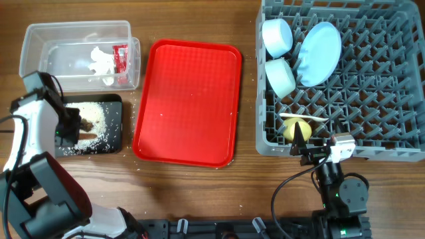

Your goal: Sort waste into correct bins and load items into the dishwasher rack

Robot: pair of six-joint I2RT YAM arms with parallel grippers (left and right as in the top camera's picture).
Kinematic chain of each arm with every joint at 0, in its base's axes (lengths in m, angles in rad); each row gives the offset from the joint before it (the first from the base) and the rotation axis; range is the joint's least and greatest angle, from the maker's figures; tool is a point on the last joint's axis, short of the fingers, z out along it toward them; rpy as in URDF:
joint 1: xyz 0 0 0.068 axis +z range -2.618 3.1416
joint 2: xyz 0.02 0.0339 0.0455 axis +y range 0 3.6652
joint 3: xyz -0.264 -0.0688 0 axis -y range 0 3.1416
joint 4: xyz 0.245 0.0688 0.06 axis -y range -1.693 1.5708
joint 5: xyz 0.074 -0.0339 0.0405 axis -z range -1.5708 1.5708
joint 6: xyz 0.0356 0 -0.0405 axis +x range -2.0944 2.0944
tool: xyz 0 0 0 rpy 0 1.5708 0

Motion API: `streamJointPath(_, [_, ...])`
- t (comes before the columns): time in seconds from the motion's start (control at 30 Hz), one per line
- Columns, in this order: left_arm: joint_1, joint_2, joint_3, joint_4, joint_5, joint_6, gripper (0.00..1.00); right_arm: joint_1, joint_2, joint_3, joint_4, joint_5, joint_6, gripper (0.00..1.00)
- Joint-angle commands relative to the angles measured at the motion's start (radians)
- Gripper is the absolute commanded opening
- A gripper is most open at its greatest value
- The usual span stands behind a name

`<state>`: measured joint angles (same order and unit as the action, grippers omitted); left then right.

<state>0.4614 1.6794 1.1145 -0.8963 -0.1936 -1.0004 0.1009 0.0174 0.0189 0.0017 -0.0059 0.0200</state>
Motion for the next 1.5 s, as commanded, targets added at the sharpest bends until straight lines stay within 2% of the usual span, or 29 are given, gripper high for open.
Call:
streamJointPath(0.0, [0.007, 0.003, -0.055, 0.033, -0.014, -0.006, 0.58, -0.007, -0.013, -0.014, 0.006, 0.006, -0.017, 1.0])
streamJointPath(0.03, [0.007, 0.003, -0.055, 0.034, -0.019, -0.005, 0.65, -0.007, -0.013, -0.014, 0.006, 0.006, -0.017, 1.0])
streamJointPath(0.1, [0.007, 0.002, -0.052, 0.042, -0.027, 0.013, 0.73, -0.007, -0.013, -0.014, 0.006, 0.006, -0.018, 1.0])
streamJointPath(0.17, [0.007, 0.001, -0.034, 0.028, -0.024, 0.05, 0.74, -0.007, -0.013, -0.014, 0.006, 0.006, -0.018, 1.0])
streamJointPath(0.3, [0.005, -0.036, 0.103, -0.171, -0.009, 0.093, 0.75, -0.007, -0.013, -0.014, 0.006, 0.006, -0.017, 1.0])
streamJointPath(0.4, [-0.025, -0.121, 0.226, -0.28, 0.16, 0.315, 0.8, -0.007, -0.013, -0.014, 0.006, 0.006, -0.017, 1.0])
streamJointPath(0.43, [-0.071, -0.205, 0.267, -0.301, 0.359, 0.513, 0.86, -0.007, -0.013, -0.014, 0.006, 0.006, -0.018, 1.0])
streamJointPath(0.47, [-0.101, -0.254, 0.27, -0.301, 0.45, 0.576, 0.96, -0.007, -0.013, -0.014, 0.006, 0.006, -0.017, 1.0])
streamJointPath(0.5, [-0.145, -0.317, 0.27, -0.309, 0.504, 0.6, 1.0, -0.007, -0.013, -0.014, 0.006, 0.006, -0.017, 1.0])
streamJointPath(0.63, [-0.301, -0.474, 0.27, -0.336, 0.544, 0.605, 1.0, -0.007, -0.013, -0.014, 0.006, 0.006, -0.018, 1.0])
streamJointPath(0.73, [-0.366, -0.545, 0.27, -0.343, 0.542, 0.604, 1.0, -0.007, -0.013, -0.014, 0.006, 0.006, -0.017, 1.0])
streamJointPath(0.9, [-0.381, -0.616, 0.262, -0.343, 0.488, 0.769, 1.0, -0.007, -0.013, -0.014, 0.006, 0.006, -0.017, 1.0])
streamJointPath(1.0, [-0.381, -0.627, 0.206, -0.233, 0.488, 0.808, 1.0, -0.007, -0.013, -0.014, 0.006, 0.006, -0.018, 1.0])
streamJointPath(1.1, [-0.38, -0.711, 0.009, 0.061, 0.488, 0.921, 1.0, -0.007, -0.013, -0.014, 0.006, 0.006, -0.017, 1.0])
streamJointPath(1.17, [-0.38, -0.787, -0.137, 0.234, 0.462, 0.933, 1.0, -0.007, -0.013, -0.014, 0.006, 0.006, -0.017, 1.0])
streamJointPath(1.27, [-0.38, -0.993, -0.435, 0.523, 0.415, 0.932, 1.0, -0.007, -0.013, -0.014, 0.006, 0.006, -0.017, 1.0])
streamJointPath(1.37, [-0.376, -1.184, -0.656, 0.687, 0.352, 0.881, 1.0, -0.007, -0.013, -0.014, 0.006, 0.006, -0.018, 1.0])
streamJointPath(1.47, [-0.359, -1.369, -0.843, 0.785, 0.34, 0.88, 1.0, -0.007, -0.013, -0.014, 0.006, 0.006, -0.017, 1.0])
